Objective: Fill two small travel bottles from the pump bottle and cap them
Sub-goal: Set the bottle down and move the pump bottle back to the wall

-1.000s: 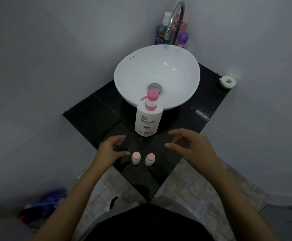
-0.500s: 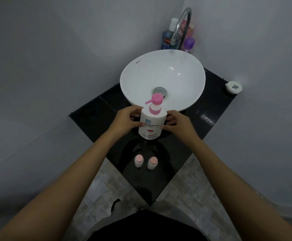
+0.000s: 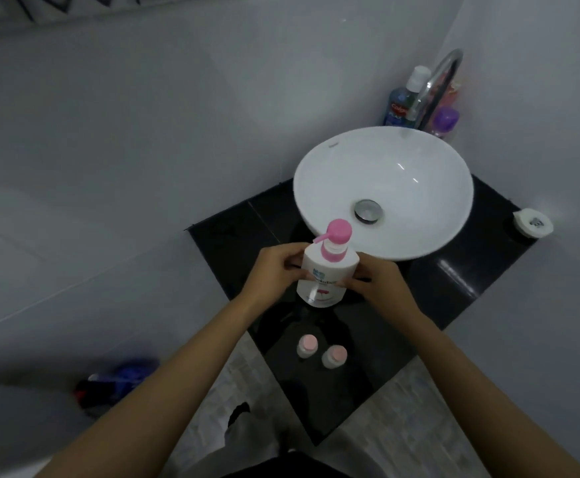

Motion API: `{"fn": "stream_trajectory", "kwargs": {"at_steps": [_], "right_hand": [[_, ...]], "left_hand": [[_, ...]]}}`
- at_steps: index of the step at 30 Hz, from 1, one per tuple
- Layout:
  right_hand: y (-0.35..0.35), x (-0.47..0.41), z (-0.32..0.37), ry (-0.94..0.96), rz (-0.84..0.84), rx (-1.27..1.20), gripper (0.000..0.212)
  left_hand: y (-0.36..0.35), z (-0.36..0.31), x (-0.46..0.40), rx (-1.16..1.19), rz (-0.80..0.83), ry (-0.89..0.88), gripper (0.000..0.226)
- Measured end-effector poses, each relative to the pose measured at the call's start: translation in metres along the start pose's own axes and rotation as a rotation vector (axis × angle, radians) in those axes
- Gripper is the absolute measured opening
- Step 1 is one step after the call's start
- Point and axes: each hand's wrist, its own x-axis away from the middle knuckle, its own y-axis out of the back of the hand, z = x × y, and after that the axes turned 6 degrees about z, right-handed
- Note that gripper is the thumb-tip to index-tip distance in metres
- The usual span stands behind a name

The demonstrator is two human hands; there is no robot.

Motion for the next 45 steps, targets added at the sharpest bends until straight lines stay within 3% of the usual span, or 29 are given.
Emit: {"fn": "stream_trajectory", "kwargs": {"at_steps": [7,12,18,39,45], "right_hand": [[-0.016,-0.079,0.049,0.085,0.211,0.02,0.039],[-0.041,-0.154,0.087,0.165,0.362,-0.056,0.048],[-0.067,-0.228,0.112,0.171,0.493,0.013,0.052],[-0.093,-0.276,0.11,0.179,0.408,0.126,0.043],[-0.09,-0.264,0.107,0.084,0.383,0.207,0.049]], "left_hand": [[0.065,0.008,0.007,-0.013,-0.262,0.026,0.054],[0.115,0.017,-0.002,-0.052,-0.464,0.095,0.051],[0.159,0.034,-0.023,-0.102,-0.571,0.18,0.049],[0.18,0.068,-0.05,0.001,-0.673,0.273,0.052],[0.177,0.069,-0.043,-0.222,-0.685,0.297,0.054]]}}
